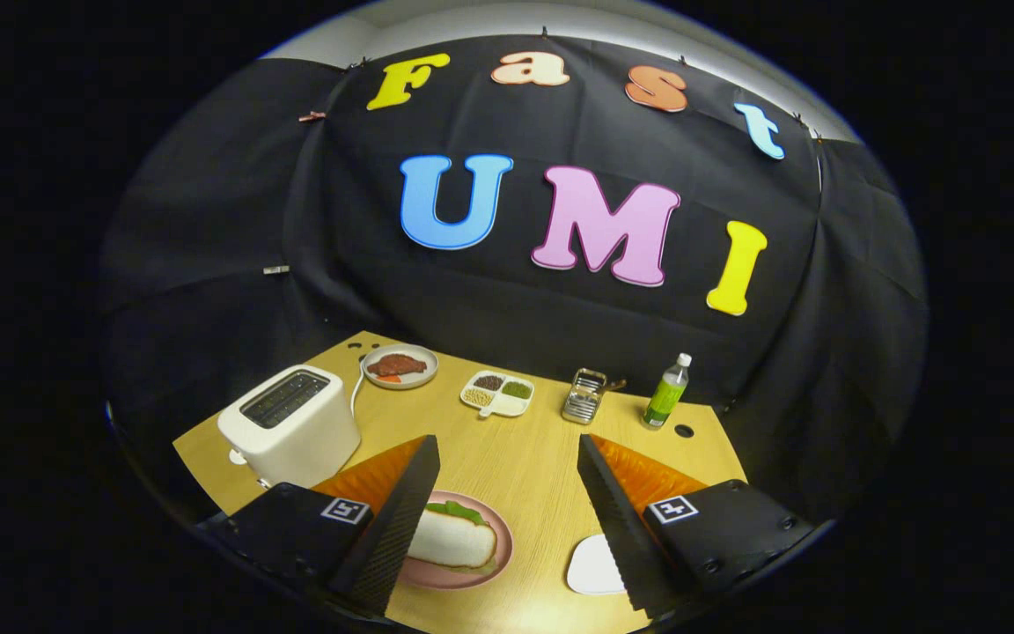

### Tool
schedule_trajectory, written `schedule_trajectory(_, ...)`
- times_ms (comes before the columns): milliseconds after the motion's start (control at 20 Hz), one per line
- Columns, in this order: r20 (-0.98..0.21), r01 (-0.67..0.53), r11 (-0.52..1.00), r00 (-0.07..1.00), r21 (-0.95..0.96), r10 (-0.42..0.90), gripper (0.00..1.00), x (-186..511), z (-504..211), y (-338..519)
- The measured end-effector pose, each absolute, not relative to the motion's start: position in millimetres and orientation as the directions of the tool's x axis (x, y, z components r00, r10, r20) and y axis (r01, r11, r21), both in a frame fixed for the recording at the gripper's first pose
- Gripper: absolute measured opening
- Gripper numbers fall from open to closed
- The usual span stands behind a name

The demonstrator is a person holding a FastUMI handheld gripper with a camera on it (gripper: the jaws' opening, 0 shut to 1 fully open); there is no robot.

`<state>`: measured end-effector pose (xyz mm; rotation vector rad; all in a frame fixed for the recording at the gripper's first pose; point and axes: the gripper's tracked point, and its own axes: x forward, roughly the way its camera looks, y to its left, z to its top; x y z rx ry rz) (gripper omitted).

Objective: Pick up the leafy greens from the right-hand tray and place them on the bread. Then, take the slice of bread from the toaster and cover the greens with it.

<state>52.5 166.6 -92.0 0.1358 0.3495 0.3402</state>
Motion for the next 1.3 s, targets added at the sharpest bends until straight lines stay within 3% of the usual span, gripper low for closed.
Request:
schedule_trajectory(600,-0.125,-0.356,0.924,0.919,0.138,0.373,0.98,-7,-13,174)
schedule_trajectory(1300,-0.13,-0.402,0.906,0.899,0.129,0.417,0.98,-11,-12,185)
